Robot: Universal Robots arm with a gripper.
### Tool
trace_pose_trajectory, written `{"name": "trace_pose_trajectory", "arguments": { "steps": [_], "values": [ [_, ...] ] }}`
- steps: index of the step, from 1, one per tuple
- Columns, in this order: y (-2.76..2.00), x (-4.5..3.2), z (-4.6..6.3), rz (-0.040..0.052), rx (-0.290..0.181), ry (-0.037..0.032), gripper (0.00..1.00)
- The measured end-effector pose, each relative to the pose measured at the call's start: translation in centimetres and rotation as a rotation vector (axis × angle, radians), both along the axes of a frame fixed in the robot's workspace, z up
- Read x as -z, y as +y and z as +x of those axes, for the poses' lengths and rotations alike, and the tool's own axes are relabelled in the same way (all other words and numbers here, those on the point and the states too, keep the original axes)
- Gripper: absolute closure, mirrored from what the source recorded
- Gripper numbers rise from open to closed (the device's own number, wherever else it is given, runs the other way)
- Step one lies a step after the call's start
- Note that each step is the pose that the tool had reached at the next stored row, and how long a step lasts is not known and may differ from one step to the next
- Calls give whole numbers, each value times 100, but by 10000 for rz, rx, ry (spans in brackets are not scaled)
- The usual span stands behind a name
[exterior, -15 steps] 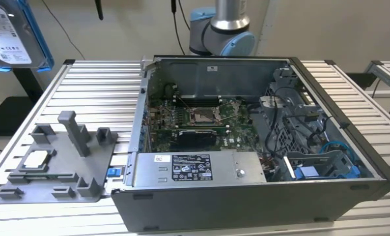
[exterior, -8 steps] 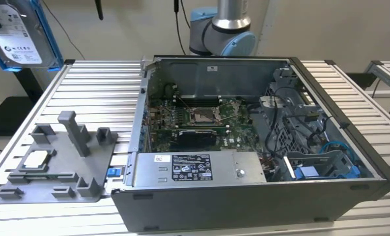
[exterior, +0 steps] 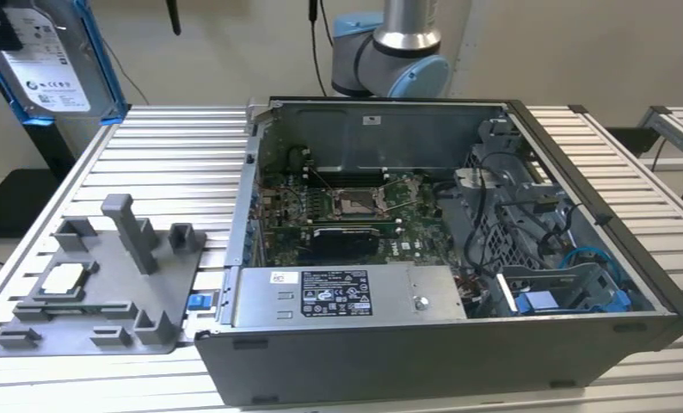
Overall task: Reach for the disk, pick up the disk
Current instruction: 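Pick up the disk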
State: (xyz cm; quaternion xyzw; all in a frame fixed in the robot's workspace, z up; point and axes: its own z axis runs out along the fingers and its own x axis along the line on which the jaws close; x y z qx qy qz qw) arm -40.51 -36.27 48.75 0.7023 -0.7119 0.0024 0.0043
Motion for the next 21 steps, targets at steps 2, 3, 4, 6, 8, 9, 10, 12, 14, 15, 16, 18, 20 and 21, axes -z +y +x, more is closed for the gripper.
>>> {"name": "trace_pose_trajectory", "arguments": {
  "steps": [2,3,4,6,8,9,10,12,14,15,16,18,20,21],
  "values": [
    [0,0,51,0,0,1,100],
    [0,0,77,0,0,1,100],
    [0,0,100,-1,1,2,100],
    [0,0,148,0,1,2,100],
    [0,0,197,-1,1,3,100],
    [0,0,223,0,1,3,100],
    [0,0,248,0,1,4,100],
    [0,0,298,0,1,5,100],
    [0,0,347,0,0,5,100],
    [0,0,373,0,0,5,100],
    [0,0,397,0,1,5,100],
    [0,-1,446,-1,1,7,100],
    [0,0,492,0,1,6,100],
    [0,0,516,0,1,6,100]
  ]
}}
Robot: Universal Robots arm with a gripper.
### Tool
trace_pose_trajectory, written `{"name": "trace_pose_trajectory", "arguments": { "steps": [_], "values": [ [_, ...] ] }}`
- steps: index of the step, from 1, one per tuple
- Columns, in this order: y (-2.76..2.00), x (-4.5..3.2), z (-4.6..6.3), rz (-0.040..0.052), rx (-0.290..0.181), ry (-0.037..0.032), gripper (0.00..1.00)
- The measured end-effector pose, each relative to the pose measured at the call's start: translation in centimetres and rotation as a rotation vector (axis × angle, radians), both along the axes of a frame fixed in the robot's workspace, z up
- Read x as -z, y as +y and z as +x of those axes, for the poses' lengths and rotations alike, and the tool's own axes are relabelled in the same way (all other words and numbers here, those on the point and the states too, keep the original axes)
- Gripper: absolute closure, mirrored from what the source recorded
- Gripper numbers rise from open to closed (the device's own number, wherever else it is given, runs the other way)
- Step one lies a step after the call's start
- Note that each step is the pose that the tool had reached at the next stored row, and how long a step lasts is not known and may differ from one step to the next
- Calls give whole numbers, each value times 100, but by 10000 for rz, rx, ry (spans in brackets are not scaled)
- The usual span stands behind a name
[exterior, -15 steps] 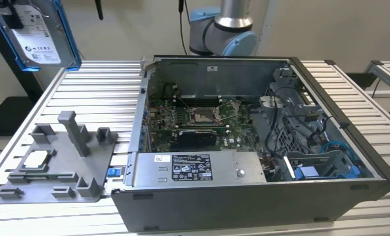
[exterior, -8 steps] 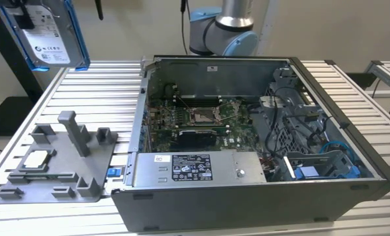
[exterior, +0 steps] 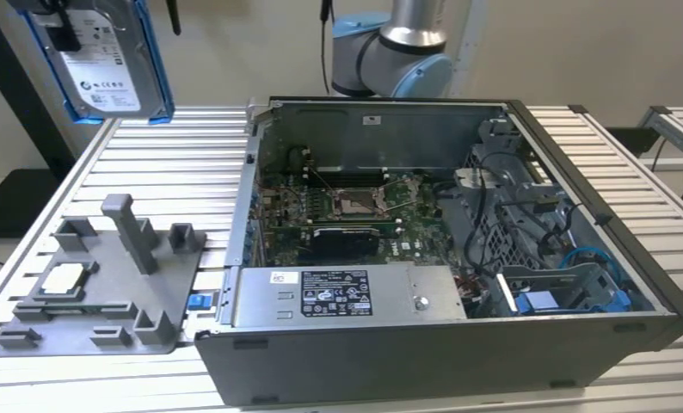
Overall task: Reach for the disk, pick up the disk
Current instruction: 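Pick up the disk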
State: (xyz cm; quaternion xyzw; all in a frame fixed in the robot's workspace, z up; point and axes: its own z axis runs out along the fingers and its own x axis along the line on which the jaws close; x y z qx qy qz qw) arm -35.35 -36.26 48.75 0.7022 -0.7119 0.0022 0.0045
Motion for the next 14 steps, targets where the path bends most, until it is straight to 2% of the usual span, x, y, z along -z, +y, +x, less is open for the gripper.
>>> {"name": "trace_pose_trajectory", "arguments": {
  "steps": [14],
  "values": [
    [0,0,357,0,0,2,100]
  ]
}}
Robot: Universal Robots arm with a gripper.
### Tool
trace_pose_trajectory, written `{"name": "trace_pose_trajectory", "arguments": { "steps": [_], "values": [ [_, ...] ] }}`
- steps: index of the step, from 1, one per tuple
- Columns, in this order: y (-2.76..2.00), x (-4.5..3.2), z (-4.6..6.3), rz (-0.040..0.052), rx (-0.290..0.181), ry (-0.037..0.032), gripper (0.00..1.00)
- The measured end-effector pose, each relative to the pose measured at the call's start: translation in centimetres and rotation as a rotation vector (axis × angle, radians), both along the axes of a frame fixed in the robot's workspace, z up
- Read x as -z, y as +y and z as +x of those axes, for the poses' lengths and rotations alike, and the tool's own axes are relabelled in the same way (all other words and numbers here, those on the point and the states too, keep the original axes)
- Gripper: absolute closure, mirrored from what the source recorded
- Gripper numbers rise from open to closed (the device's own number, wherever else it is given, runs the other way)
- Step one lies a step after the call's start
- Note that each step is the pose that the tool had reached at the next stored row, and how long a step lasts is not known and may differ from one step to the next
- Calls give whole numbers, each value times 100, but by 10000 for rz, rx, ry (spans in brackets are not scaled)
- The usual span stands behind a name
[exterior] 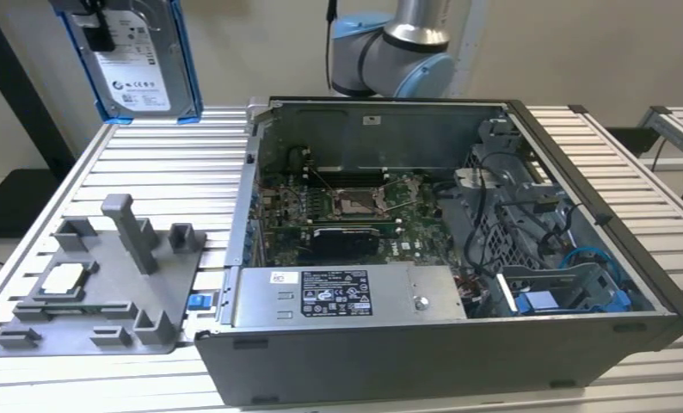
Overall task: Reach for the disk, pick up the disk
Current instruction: 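Pick up the disk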
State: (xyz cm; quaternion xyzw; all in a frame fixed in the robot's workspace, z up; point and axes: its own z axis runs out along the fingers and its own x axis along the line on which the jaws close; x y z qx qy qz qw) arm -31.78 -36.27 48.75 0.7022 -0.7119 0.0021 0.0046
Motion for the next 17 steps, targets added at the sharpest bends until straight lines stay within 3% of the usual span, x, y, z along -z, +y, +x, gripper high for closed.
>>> {"name": "trace_pose_trajectory", "arguments": {
  "steps": [17],
  "values": [
    [0,0,466,0,1,3,100]
  ]
}}
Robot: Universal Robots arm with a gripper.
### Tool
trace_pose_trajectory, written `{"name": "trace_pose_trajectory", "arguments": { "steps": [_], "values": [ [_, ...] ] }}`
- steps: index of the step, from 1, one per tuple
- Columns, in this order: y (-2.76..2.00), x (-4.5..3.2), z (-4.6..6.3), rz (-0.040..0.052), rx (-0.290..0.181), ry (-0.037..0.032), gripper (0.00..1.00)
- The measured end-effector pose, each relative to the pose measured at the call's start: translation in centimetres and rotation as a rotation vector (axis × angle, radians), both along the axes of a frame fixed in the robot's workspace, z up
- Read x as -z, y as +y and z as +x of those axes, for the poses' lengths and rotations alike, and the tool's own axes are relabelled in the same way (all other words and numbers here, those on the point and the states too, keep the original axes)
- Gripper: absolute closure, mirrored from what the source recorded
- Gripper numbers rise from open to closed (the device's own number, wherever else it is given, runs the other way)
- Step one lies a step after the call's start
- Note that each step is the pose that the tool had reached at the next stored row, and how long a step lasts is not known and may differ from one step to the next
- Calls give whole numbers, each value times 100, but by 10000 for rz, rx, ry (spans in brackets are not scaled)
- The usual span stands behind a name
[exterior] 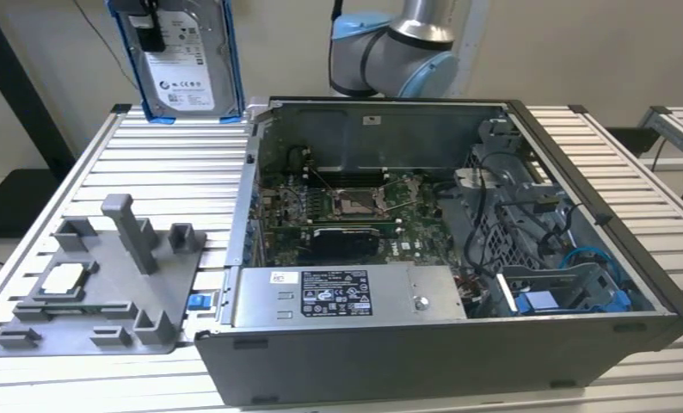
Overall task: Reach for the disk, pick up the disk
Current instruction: 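Pick up the disk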
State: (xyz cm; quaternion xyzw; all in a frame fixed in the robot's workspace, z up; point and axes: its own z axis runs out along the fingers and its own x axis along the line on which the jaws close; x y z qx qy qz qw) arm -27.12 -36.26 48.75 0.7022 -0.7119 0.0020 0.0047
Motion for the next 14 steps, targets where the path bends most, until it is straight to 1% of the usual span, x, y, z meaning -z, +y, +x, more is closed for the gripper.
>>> {"name": "trace_pose_trajectory", "arguments": {
  "steps": [14],
  "values": [
    [0,0,379,0,0,1,100]
  ]
}}
